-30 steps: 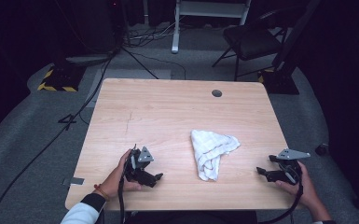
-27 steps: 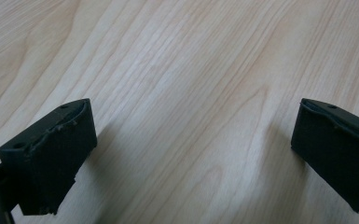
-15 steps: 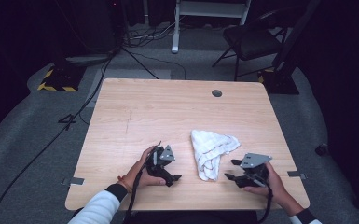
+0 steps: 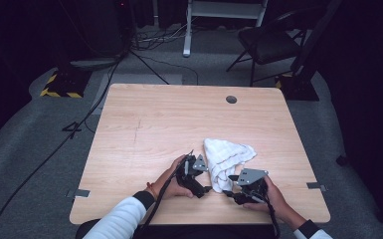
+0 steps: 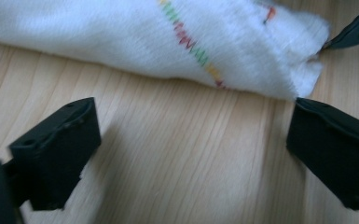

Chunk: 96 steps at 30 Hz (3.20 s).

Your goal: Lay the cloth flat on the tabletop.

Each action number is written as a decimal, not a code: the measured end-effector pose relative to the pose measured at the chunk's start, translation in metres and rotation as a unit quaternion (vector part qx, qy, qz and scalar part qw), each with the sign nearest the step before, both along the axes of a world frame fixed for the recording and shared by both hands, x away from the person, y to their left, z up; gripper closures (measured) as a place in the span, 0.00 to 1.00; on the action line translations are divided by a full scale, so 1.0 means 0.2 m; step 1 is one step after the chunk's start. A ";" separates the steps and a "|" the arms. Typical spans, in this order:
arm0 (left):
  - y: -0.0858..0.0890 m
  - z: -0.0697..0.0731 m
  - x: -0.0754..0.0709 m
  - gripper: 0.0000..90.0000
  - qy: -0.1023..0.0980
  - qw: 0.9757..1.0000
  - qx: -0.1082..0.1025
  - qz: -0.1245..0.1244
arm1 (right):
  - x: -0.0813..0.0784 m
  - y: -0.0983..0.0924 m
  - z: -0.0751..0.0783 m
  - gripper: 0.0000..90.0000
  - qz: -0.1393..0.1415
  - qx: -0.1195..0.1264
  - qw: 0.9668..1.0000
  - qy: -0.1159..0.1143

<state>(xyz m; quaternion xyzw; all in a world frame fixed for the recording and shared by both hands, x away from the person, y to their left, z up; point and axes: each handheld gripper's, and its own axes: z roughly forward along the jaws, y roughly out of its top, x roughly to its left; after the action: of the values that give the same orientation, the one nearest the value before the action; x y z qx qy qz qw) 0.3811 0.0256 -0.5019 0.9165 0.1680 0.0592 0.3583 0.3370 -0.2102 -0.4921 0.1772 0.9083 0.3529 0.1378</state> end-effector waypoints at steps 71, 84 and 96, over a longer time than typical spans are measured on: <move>0.26 0.21 0.08 0.96 -0.052 0.998 0.001 0.024 | 0.12 -0.47 0.16 0.94 -0.186 0.055 0.978 -0.076; 0.64 0.38 0.08 0.96 -0.056 0.992 -0.072 0.086 | 0.10 -0.57 0.25 0.95 -0.219 0.106 0.965 -0.098; 0.72 0.25 0.08 0.83 -0.024 0.991 0.014 0.130 | 0.15 -0.61 0.20 0.94 -0.253 0.091 0.961 -0.068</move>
<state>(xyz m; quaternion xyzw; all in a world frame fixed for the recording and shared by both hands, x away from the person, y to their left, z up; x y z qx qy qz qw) 0.3977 0.1687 -0.4522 0.8902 0.2760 0.1292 0.3388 0.3677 -0.3330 -0.4517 0.3883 0.7864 0.3990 0.2674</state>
